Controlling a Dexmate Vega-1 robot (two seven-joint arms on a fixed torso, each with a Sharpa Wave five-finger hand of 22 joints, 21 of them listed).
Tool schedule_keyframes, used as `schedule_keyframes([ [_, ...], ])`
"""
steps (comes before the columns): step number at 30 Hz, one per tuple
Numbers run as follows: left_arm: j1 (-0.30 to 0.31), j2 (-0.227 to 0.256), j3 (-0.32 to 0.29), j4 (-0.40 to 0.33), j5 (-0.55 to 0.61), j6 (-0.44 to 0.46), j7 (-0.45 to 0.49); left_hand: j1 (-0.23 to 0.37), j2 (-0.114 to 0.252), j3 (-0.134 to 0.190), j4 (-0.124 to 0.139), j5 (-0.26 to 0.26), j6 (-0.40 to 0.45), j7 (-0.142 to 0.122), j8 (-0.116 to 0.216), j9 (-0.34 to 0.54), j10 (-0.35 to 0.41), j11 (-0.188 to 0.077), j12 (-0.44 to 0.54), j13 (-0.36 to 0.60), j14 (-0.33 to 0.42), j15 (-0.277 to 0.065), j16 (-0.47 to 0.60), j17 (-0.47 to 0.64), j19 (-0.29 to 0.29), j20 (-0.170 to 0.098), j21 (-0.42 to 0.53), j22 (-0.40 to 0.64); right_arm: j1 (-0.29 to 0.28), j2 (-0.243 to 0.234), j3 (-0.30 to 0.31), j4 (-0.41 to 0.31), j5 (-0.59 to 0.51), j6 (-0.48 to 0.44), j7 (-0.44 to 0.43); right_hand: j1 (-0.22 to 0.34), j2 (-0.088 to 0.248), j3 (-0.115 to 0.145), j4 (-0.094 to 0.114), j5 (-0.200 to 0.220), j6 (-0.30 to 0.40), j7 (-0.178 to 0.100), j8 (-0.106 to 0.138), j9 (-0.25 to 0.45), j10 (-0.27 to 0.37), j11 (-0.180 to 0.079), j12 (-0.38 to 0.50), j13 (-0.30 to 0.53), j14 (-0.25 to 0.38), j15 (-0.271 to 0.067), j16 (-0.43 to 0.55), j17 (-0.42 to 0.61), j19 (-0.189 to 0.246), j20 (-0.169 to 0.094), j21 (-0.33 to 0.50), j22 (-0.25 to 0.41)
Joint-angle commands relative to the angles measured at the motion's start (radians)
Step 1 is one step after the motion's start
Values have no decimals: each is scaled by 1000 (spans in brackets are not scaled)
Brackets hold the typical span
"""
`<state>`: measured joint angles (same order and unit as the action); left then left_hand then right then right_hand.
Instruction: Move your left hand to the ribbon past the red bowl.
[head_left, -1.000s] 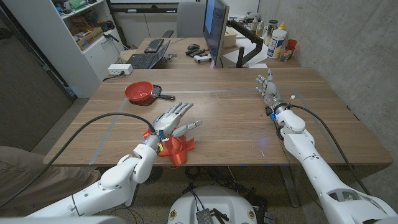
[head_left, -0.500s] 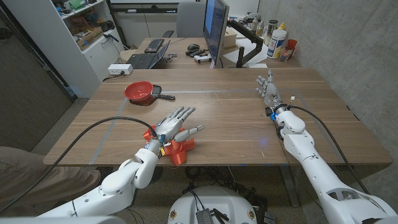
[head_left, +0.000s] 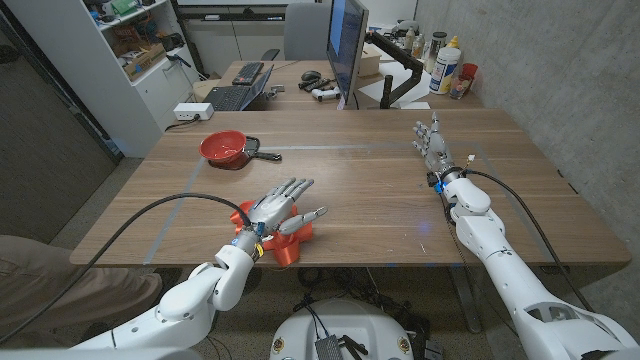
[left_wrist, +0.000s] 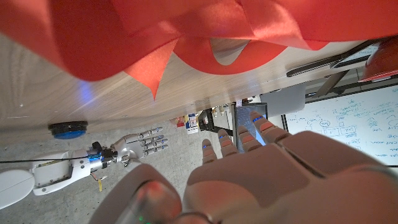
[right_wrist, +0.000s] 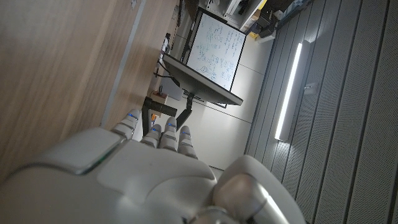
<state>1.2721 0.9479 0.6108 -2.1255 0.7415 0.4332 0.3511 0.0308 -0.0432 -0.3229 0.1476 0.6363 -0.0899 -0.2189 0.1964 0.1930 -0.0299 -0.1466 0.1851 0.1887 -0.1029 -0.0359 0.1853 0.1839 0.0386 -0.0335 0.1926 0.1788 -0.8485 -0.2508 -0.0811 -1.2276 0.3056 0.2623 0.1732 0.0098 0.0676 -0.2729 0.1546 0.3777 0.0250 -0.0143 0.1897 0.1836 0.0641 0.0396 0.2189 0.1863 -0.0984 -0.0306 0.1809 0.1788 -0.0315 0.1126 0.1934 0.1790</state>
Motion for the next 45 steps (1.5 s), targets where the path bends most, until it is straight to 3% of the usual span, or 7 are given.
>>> schedule_keyframes([
  [1,48,12,-14,-22,-1,33,32,-6,-1,-4,6,6,9,-1,5,5,-9,2,5,2,-1,-122,7,2,11,-28,5,3,10,0,1,12,-7,5,-10,4,28,1,-5,5,6,-2,3,2,3,-3,5,3,-4,-6,4,3,-6,2,2,1],
  [25,125,52,-43,-61,1,115,59,-5,1,-5,4,10,17,-1,10,5,-9,0,8,2,4,-123,9,2,16,-28,7,3,16,-9,-8,12,-22,12,-27,4,29,1,-5,5,4,-1,2,2,1,-1,4,3,-5,-5,3,3,-9,3,2,1],
  [45,155,30,-51,-37,-43,137,134,-2,2,-5,3,15,25,-1,14,5,-4,0,12,2,8,-122,10,2,19,-28,8,3,11,-14,-10,1,-29,3,-39,1,30,1,-4,4,6,-1,3,3,1,-1,4,3,-5,-3,4,3,-5,2,3,2],
])
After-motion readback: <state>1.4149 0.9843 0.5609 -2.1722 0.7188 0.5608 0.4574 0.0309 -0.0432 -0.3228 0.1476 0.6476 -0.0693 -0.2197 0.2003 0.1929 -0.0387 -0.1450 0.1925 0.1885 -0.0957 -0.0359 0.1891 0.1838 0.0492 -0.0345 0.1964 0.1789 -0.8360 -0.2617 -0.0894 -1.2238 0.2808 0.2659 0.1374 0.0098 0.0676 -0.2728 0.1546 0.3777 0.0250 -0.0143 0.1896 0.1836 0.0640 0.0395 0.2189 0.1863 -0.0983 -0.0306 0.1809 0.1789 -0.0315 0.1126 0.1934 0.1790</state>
